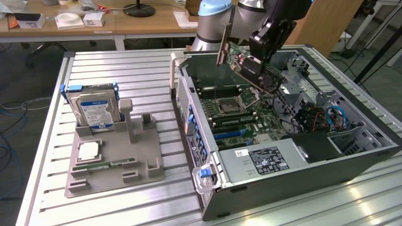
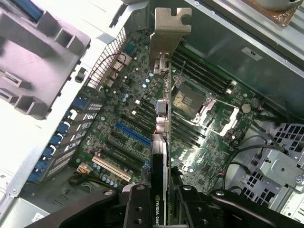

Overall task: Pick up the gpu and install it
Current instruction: 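Insert the gpu into the slot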

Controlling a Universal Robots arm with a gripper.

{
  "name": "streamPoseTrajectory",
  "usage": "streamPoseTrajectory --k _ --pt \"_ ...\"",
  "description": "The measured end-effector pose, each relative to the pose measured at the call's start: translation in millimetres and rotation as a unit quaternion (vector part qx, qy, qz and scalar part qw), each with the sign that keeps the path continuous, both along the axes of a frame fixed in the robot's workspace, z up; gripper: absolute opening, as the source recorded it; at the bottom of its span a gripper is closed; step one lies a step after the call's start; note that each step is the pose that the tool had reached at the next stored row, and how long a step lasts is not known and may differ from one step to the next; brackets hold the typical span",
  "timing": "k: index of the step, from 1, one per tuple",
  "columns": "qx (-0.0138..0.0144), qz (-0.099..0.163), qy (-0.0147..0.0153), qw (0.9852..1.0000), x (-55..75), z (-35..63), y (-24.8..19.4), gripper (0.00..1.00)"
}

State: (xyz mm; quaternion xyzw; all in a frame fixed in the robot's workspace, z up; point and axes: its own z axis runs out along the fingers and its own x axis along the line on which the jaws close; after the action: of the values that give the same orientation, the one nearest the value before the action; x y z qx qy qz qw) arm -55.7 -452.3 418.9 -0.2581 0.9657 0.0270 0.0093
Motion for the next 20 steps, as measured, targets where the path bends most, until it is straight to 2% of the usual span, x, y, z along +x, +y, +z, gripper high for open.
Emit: streamPoseTrajectory --k 11,20 --pt "0.0000 0.039 0.0000 0.9992 5.4 -0.2 0.0 0.26" --pt "0.0001 0.072 0.0000 0.9974 8.3 -0.6 0.0 0.26"
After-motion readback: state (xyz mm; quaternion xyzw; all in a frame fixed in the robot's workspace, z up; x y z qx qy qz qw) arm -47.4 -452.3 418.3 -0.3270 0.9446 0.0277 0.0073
